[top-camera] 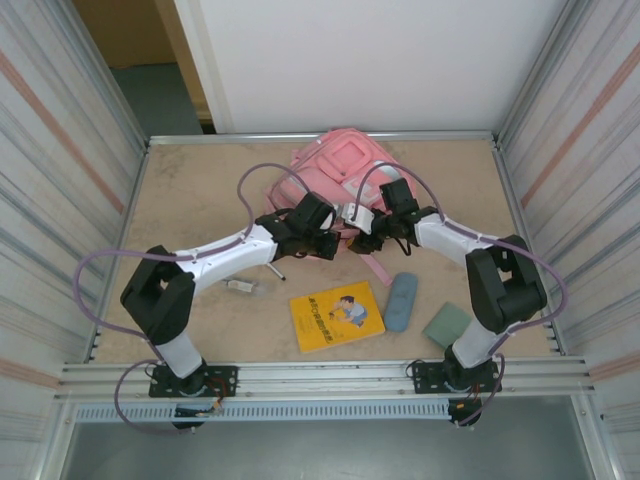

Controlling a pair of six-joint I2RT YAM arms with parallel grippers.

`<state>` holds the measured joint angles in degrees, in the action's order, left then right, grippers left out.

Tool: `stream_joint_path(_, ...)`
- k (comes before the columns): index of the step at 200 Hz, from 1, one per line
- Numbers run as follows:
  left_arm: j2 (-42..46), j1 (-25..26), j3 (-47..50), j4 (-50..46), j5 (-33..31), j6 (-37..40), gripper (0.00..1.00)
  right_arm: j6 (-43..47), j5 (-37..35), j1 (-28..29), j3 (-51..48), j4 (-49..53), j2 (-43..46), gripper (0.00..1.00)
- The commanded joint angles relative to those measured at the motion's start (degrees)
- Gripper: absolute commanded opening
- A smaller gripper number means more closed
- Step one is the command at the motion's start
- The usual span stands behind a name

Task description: Pack the student bag

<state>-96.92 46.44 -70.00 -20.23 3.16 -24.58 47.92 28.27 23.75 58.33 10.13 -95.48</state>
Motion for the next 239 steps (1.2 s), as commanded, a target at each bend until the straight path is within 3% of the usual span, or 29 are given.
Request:
stream_joint_path(1, 4.55, 0.06, 0.82, 3.78, 0.33, 2.55, 0.0, 5.32, -0.85, 0.44, 1.65, 1.36, -0.36, 0.33)
stream_joint_path(38, 6.57, -2.55, 3.57, 2.12, -1.31, 3.22, 0.0, 8.03, 1.47, -0.83, 0.57, 3.03, 1.98, 0.0)
stream_joint_path(125, 14.92, -14.49, 12.96, -1.71, 0.33, 6.36, 0.0, 9.78, -2.53, -2.09, -2.6, -1.16, 6.9, 0.0)
stream_joint_path(140, 16.16, -16.45, 14.91, -0.59, 0.52, 6.79, 0.0, 9.12, -3.11, -2.33, -2.6, -1.02, 6.9, 0.09)
stream_joint_path(151, 16.83, -16.64, 15.4, 0.31, 1.28, 7.55, 0.0, 8.5, -2.66, -2.21, -2.61, -0.64, 6.73, 0.22)
stream_joint_path(166, 16.79, -16.5, 14.72, 1.41, 5.23, 7.7, 0.0, 7.26, -0.69, -1.44, -2.69, -1.13, 6.54, 0.31)
stream_joint_path(206, 15.52, -13.98, 13.28, 6.35, 14.82, 4.73, 0.0, 0.68, 5.05, 3.19, -2.2, -2.7, 7.7, 0.41)
stream_joint_path(239, 15.37, -10.74, 11.55, 7.33, 16.35, 5.4, 0.0, -3.52, 10.75, 5.77, -1.17, -2.22, 9.16, 0.46)
